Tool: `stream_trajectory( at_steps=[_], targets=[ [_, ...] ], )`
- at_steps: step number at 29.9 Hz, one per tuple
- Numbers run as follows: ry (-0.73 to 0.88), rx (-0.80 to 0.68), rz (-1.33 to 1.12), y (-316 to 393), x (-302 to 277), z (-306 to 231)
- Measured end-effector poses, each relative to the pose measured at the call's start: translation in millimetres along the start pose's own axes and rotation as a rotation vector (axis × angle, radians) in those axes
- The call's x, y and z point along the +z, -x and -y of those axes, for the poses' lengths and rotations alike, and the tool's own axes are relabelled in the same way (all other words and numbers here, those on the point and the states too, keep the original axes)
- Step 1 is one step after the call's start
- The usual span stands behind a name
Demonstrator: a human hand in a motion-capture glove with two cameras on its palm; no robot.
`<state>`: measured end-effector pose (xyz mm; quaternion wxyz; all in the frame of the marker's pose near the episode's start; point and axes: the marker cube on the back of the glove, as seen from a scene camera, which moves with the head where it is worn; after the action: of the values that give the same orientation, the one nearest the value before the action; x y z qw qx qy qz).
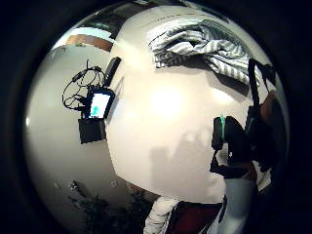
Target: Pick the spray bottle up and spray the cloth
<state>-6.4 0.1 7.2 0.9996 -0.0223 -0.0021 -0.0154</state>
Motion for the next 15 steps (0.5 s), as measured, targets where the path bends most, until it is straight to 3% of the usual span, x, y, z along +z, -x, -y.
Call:
stream_trajectory(
  at_steps=[8, 15],
  targets=[
    [0.021, -0.088, 0.025, 8.9, -0.9, -20.1],
    [-0.041, -0.267, 0.279, -9.2, 1.6, -76.9]
  ],
)
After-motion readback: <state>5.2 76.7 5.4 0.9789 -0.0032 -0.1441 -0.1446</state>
